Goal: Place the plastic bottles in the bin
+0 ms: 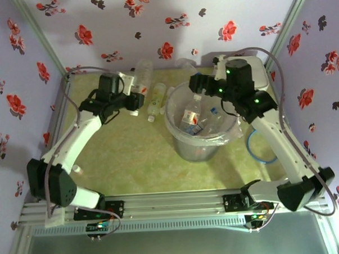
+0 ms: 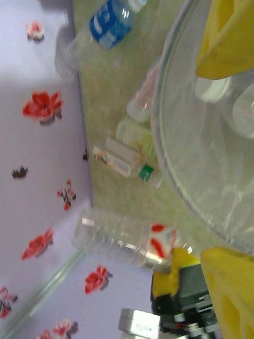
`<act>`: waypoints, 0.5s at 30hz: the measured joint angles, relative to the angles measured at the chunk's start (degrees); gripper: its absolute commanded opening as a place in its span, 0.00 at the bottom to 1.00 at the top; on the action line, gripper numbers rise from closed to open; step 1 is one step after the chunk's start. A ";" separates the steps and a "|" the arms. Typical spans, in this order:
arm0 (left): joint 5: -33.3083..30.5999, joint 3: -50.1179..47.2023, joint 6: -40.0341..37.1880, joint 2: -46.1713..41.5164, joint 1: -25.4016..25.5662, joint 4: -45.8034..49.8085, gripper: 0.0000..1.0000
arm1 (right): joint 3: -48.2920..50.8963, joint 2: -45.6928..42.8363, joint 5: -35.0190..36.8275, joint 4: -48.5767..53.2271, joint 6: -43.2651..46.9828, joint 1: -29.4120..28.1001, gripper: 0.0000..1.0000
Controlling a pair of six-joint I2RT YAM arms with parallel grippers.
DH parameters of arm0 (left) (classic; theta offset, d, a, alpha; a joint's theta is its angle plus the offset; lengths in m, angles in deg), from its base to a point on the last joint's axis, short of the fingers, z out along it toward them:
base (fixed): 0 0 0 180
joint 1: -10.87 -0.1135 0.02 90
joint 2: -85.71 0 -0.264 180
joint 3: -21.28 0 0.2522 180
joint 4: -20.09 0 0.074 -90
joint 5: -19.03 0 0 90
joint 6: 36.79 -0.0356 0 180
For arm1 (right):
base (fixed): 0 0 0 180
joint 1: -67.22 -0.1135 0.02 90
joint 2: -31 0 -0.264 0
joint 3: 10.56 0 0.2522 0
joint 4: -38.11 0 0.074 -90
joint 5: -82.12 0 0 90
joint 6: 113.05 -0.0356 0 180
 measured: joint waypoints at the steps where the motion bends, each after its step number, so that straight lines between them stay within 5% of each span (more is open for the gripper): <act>1: 1.14 -1.22 0.00 -1.36 1.57 -0.74 0.49 | -1.05 1.22 -0.33 -0.57 0.15 -0.87 0.92; 5: 4.70 -4.55 -0.02 -4.98 4.83 -3.63 0.49 | -3.58 4.98 -1.95 -3.52 -0.39 -3.28 0.99; 15: 9.97 -6.67 -0.35 -8.50 5.75 -8.90 0.49 | -4.50 13.46 -8.85 -11.96 -4.00 -2.23 0.99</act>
